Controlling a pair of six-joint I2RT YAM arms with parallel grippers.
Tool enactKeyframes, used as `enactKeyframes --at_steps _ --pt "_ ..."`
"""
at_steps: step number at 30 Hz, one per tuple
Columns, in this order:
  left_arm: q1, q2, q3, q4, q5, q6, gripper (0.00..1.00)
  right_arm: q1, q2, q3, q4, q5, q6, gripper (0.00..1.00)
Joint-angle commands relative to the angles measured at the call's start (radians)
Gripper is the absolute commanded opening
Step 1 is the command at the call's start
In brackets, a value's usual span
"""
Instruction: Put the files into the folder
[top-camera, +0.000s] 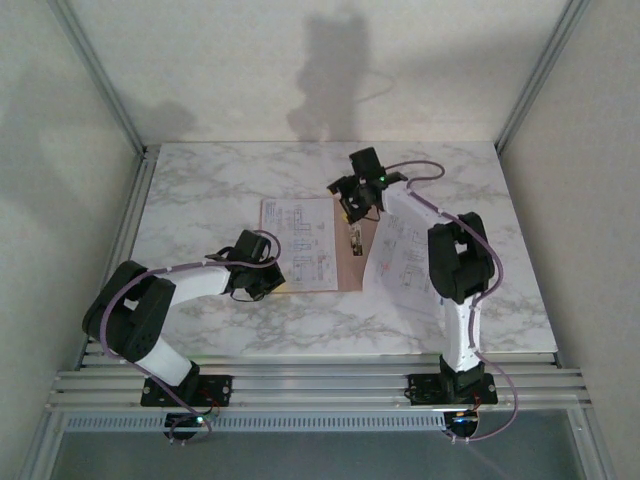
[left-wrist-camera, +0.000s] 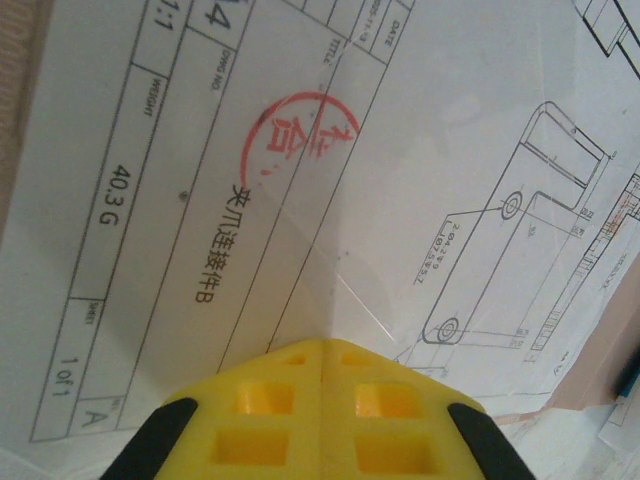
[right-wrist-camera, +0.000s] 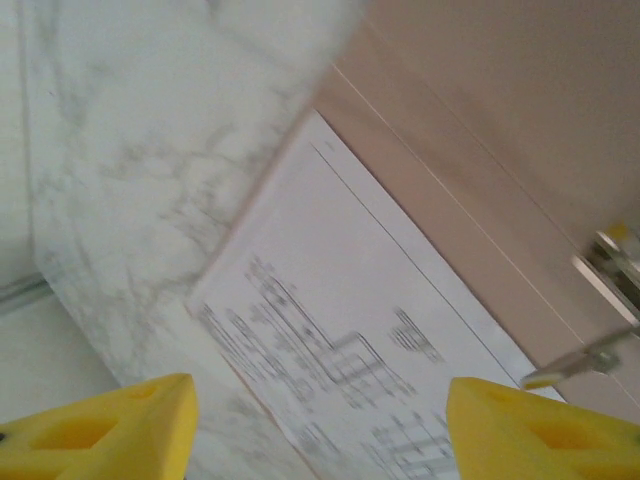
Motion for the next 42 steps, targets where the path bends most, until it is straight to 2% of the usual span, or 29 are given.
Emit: enactKeyframes --at_steps 1,9,12,14,19,23,28,30,34,37,42 --pt "0.02 0.016 -0.038 -0.143 -0.096 0.01 0.04 -0.021 0.067 0.111 -0.11 0.013 -0.05 0.66" --pt "0.024 0.021 -0.044 -0.133 -0.093 -0.017 0.04 -0.062 0.145 0.268 -0.164 -0.015 -0.121 0.64" --pt "0.038 0.017 -0.056 -0.127 -0.098 -0.04 0.04 -0.068 0.118 0.347 -0.235 0.036 -0.218 0.64" --pt "0.05 0.004 -0.068 -0.122 -0.104 -0.057 0.04 -0.077 0.066 0.335 -0.248 0.076 -0.265 0.64" --pt "0.104 -0.06 -0.088 -0.168 -0.14 -0.044 0.04 -0.132 -0.127 0.164 -0.233 0.129 -0.344 0.64" --pt "0.172 -0.115 -0.1 -0.222 -0.15 0.022 0.05 -0.192 -0.28 -0.056 -0.205 0.124 -0.389 0.64" --pt "0.226 -0.156 -0.103 -0.263 -0.138 0.079 0.05 -0.235 -0.419 -0.271 -0.241 0.109 -0.434 0.59" --pt "0.223 -0.173 -0.092 -0.25 -0.107 0.081 0.09 -0.239 -0.483 -0.366 -0.253 0.121 -0.431 0.57" --pt "0.157 -0.211 -0.026 -0.217 -0.051 0.091 0.23 -0.241 -0.592 -0.539 -0.28 0.136 -0.4 0.56" --pt "0.047 -0.185 0.078 -0.211 0.001 0.166 0.33 -0.246 -0.663 -0.646 -0.283 0.147 -0.389 0.56" --pt "-0.144 -0.048 0.22 -0.217 0.112 0.311 0.34 -0.26 -0.711 -0.708 -0.293 0.139 -0.41 0.56"
